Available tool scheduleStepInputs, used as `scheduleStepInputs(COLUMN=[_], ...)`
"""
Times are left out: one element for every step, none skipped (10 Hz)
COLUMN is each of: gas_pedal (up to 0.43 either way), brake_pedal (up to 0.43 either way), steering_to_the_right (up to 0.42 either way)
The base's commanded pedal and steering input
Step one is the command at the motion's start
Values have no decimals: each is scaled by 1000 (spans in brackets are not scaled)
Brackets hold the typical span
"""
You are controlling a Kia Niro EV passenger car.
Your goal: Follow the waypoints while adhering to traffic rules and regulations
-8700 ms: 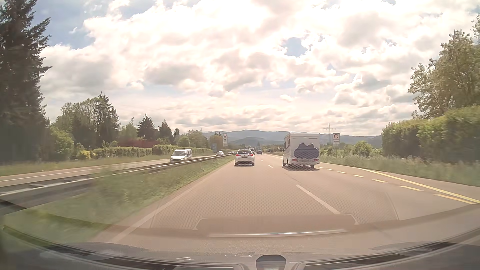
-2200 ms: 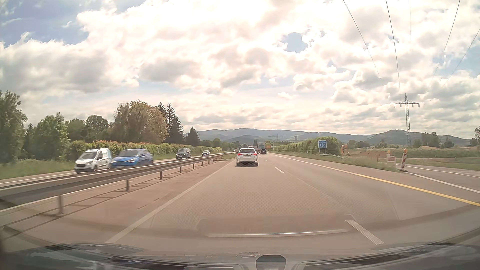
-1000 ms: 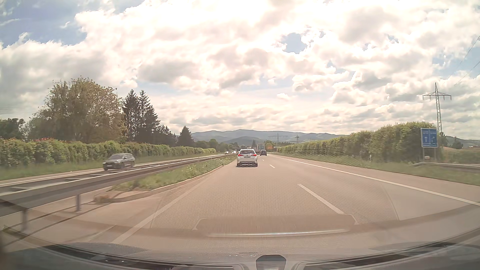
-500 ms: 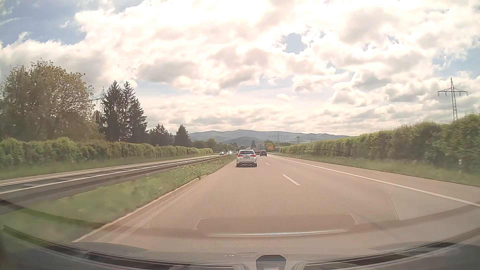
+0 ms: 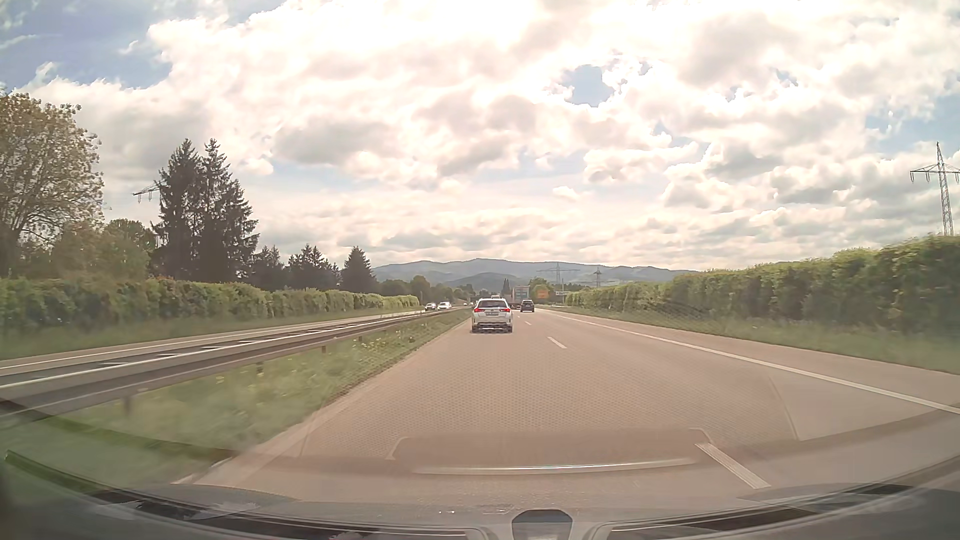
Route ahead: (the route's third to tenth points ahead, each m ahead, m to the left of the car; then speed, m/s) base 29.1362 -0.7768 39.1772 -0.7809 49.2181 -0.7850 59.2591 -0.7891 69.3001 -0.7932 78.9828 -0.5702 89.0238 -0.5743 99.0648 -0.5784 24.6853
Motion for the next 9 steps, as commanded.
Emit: scheduleStepInputs(gas_pedal=[169, 169, 177, 177, 189, 189, 189, 189, 189], brake_pedal=[0, 0, 0, 0, 0, 0, 0, 0, 0], steering_to_the_right=[1, 1, 1, 1, 1, 1, 1, 1, 1])
